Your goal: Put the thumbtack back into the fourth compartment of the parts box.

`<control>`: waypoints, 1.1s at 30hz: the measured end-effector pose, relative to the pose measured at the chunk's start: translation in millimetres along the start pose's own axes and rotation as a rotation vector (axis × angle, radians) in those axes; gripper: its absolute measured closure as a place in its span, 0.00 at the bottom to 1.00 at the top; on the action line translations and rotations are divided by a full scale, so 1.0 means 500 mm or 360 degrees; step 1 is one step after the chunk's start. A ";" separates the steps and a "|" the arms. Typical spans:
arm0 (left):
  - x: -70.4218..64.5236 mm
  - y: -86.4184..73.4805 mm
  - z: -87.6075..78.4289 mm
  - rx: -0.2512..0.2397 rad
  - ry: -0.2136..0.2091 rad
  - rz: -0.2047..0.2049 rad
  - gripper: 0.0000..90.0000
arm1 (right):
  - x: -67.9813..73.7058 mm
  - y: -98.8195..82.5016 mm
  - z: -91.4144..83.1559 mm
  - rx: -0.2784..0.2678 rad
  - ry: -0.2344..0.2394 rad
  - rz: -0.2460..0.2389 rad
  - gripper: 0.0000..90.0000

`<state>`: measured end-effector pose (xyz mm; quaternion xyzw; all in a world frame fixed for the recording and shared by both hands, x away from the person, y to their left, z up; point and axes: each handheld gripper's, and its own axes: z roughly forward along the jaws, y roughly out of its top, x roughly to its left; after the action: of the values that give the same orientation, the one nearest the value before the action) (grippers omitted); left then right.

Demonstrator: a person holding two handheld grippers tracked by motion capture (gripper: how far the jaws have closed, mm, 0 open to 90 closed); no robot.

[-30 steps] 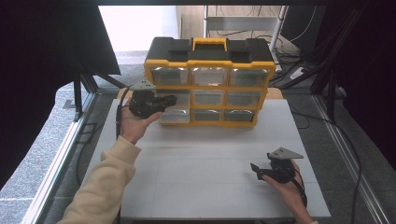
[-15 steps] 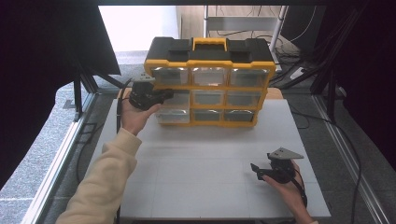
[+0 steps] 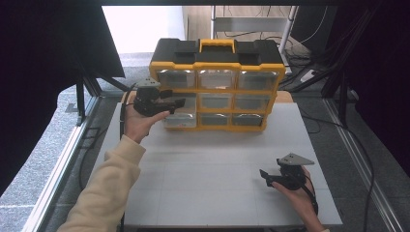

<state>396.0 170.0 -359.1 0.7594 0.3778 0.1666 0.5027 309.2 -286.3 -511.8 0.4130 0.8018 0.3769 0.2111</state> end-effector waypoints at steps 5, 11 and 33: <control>-0.013 -0.018 -0.022 -0.0008 -0.0031 0.0007 0.32 | -0.002 0.000 -0.002 -0.0002 -0.0013 0.0005 0.21; -0.036 -0.050 -0.064 -0.0045 -0.0065 0.0012 0.30 | -0.001 0.000 -0.001 0.0000 -0.0003 0.0000 0.21; -0.079 -0.241 -0.143 0.0044 -0.0002 -0.0003 0.29 | -0.003 0.002 -0.002 -0.0018 -0.0019 0.0000 0.21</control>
<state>275.7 211.3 -429.7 0.7659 0.3806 0.1605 0.4927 310.0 -287.8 -510.7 0.4140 0.7983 0.3791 0.2183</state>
